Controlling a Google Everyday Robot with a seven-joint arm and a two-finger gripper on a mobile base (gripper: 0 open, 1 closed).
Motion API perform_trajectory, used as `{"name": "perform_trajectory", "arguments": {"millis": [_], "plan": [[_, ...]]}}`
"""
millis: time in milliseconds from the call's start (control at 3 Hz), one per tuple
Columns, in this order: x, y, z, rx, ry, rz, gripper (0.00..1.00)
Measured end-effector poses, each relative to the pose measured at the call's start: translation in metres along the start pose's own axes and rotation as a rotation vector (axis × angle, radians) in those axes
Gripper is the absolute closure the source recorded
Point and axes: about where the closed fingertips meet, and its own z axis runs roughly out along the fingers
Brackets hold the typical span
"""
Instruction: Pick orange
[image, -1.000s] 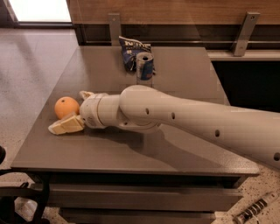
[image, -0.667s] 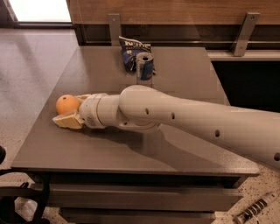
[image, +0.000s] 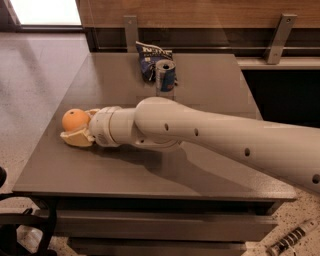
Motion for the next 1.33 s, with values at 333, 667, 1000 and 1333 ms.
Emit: {"name": "perform_trajectory", "arguments": {"millis": [333,667,1000,1333], "plan": [[-0.001,0.001,0.001,-0.002,0.0,-0.001,1.0],[-0.012,0.002,-0.004,-0.028,-0.047,-0.011,1.0],[-0.049,0.002,-0.023,-0.057,-0.135,-0.069,1.0],[-0.074,0.001,-0.037,-0.052,-0.159,-0.118,1.0]]}}
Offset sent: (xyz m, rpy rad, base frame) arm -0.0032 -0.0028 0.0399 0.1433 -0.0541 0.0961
